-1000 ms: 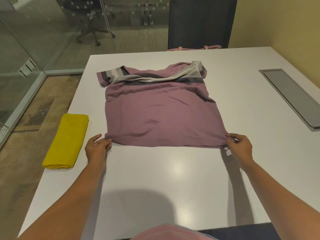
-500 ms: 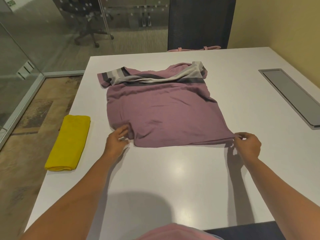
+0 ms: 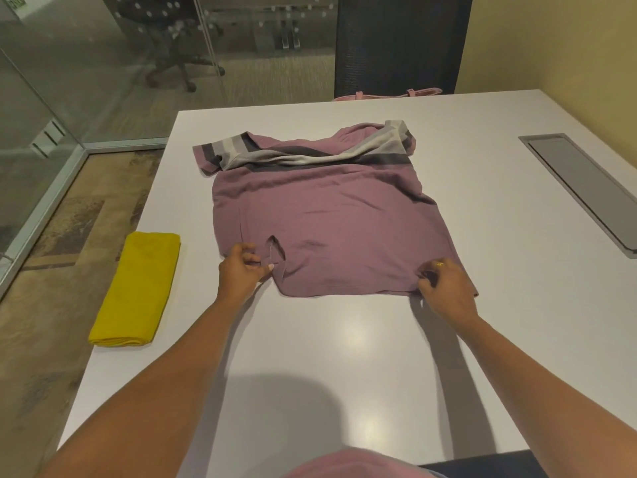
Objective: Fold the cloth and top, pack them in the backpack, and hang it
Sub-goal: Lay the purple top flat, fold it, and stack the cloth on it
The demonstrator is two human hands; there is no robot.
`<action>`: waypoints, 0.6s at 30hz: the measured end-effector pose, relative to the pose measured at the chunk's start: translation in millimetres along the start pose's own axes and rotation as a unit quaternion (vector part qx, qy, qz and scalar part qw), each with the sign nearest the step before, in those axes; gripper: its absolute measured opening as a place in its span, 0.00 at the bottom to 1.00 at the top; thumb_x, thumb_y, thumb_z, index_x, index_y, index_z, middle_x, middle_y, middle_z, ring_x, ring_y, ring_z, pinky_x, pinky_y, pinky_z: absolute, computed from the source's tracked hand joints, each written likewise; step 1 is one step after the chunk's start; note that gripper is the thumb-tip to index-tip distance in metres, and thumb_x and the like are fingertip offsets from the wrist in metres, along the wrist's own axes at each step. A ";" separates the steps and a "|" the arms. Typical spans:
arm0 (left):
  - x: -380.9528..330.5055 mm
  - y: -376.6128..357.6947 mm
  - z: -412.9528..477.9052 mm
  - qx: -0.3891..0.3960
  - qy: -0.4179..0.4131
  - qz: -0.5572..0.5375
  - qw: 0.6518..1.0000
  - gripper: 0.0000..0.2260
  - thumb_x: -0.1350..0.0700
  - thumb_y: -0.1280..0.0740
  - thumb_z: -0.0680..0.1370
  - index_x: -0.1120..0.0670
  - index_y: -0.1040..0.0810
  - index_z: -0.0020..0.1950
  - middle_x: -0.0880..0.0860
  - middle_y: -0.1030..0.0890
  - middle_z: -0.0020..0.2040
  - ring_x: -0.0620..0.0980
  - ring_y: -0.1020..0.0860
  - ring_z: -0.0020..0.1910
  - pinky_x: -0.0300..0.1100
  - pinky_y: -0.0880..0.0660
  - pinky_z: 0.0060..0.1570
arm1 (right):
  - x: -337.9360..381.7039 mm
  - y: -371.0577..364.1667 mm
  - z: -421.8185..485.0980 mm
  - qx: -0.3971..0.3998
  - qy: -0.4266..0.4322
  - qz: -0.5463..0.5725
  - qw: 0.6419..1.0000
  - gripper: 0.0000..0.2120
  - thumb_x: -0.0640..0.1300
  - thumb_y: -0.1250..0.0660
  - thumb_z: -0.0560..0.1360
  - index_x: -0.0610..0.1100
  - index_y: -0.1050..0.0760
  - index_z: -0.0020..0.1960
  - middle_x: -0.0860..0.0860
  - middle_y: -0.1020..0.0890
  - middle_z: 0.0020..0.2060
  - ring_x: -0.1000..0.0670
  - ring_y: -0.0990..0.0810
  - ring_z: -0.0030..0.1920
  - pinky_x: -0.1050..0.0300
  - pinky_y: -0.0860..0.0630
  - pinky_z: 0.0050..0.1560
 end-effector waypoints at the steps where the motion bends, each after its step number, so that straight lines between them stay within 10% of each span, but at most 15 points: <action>1: -1.8 -0.5 1.2 -0.008 0.003 0.002 1.000 0.21 0.63 0.25 0.68 0.62 0.27 0.58 0.52 0.24 0.37 0.52 0.24 0.41 0.46 0.24 0.48 | -2.5 2.1 -0.5 -0.007 -0.013 -0.004 1.000 0.09 0.38 0.36 0.72 0.41 0.22 0.50 0.45 0.22 0.53 0.42 0.25 0.53 0.46 0.29 0.55; 7: 0.5 -3.4 0.2 -0.060 0.010 0.016 0.998 0.09 0.66 0.25 0.68 0.65 0.21 0.46 0.55 0.24 0.33 0.53 0.24 0.36 0.43 0.23 0.42 | -43.9 20.8 -10.0 -0.053 -0.102 -0.066 0.991 0.12 0.41 0.34 0.72 0.41 0.23 0.56 0.40 0.27 0.60 0.37 0.31 0.60 0.42 0.31 0.56; 18: 30.7 88.3 -26.7 -0.281 -0.052 0.098 0.953 0.07 0.69 0.34 0.69 0.65 0.18 0.44 0.64 0.19 0.42 0.54 0.26 0.34 0.39 0.34 0.42 | -72.0 64.2 -1.0 -0.121 -0.215 0.124 0.961 0.11 0.29 0.40 0.73 0.33 0.25 0.53 0.37 0.21 0.48 0.41 0.24 0.44 0.58 0.32 0.45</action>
Point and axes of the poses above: each hand's wrist, its own z-axis towards the middle knuckle, its own y-axis out of the back of the hand, x = y × z, the point moved 4 cm from there along z, towards the middle knuckle
